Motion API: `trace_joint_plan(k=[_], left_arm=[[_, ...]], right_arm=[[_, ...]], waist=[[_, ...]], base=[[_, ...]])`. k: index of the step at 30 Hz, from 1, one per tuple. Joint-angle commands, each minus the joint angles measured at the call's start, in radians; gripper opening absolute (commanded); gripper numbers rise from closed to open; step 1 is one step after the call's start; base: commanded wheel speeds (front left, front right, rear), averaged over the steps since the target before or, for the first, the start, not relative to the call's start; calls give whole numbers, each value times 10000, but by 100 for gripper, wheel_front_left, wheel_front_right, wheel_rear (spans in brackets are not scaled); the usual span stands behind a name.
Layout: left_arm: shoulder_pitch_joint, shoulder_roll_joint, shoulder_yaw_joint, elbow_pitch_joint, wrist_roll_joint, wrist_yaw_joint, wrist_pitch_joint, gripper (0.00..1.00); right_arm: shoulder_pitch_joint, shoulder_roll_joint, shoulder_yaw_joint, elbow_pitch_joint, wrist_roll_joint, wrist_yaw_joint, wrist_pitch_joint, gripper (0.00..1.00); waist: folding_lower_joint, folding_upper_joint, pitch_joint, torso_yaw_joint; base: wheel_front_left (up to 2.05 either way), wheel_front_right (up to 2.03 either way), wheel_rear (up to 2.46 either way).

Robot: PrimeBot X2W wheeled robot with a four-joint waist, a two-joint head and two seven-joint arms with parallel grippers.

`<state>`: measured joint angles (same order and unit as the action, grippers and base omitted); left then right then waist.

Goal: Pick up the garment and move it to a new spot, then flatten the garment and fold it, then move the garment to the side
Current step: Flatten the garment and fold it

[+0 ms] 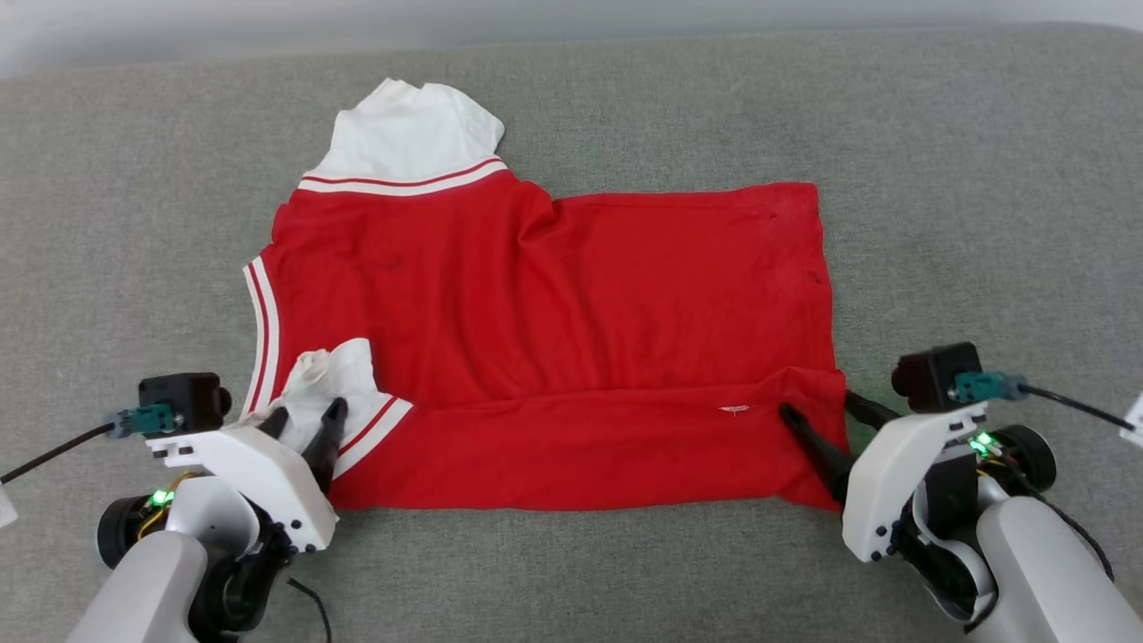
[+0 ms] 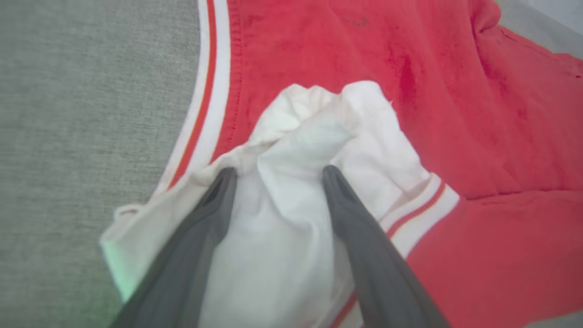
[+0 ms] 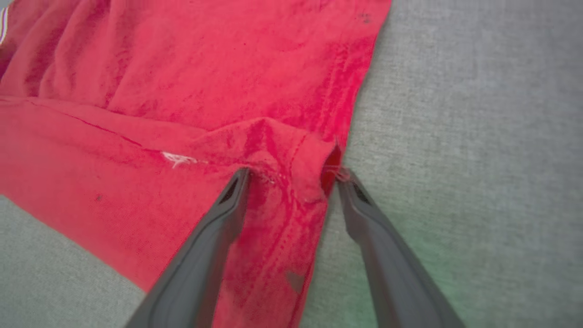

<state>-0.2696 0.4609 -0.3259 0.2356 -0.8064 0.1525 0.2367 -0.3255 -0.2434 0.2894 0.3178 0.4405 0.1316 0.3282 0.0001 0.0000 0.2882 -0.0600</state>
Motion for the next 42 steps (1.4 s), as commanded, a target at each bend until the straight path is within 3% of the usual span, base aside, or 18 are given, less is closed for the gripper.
trace_joint_plan(k=[1,8,14,24,32,33,34,35,36,37,38,42], left_arm=[[179,61,60,201,-52,67,-35,100],[643,335,451,-610,-145,293,-322,100],[1117,1126,749,-1833,-157,659,256,100],[2316,2509,1160,-2928,-707,1249,2115,100],[2647,2664,1429,-2420,-1284,1574,2861,100],[2632,2663,1414,-2283,-1360,1522,2926,100],[2615,2338,1038,-1759,-1830,1152,3465,100],[2640,2231,873,-1709,-1953,1043,3688,89],[2652,2166,726,-1677,-2014,962,3840,40],[2634,2088,678,-1643,-2044,936,3842,13],[2600,2002,662,-1604,-2088,911,3813,0],[2484,1939,701,-1501,-2008,778,3504,0]], right_arm=[[166,-55,33,-20,15,-18,-183,100],[852,26,-449,-1106,-120,-13,-2528,100],[1491,446,-1263,-2211,-732,-12,-3920,100],[2331,1212,-2091,-4193,-1512,-12,-3929,100],[2556,1612,-2214,-4809,-1625,-12,-3756,100],[2514,1649,-2191,-4836,-1606,-12,-3758,100],[2422,1733,-2320,-4717,-1526,-12,-3727,100],[2418,1743,-2371,-4698,-1525,-12,-3720,100],[2433,1756,-2439,-4663,-1513,-12,-3667,100],[2436,1761,-2482,-4658,-1494,-12,-3651,100],[2430,1761,-2563,-4679,-1493,-12,-3629,100],[2518,1643,-2741,-4677,-1430,-12,-3216,100]], waist=[[-1,0,-78,2],[-1,0,-644,-87],[-1,0,-1007,-222],[-1,0,-967,-752],[-1,0,-287,-1175],[-1,0,-208,-1230],[-1,0,41,-1409],[-1,0,57,-1419],[-1,0,67,-1421],[-1,0,65,-1417],[-1,0,50,-1406],[-1,0,-80,-1288]], base=[[0,0,0],[0,0,0],[0,0,0],[0,0,0],[0,0,0],[0,0,0],[0,0,0],[0,0,0],[0,0,0],[0,0,0],[0,0,0],[0,0,0]])
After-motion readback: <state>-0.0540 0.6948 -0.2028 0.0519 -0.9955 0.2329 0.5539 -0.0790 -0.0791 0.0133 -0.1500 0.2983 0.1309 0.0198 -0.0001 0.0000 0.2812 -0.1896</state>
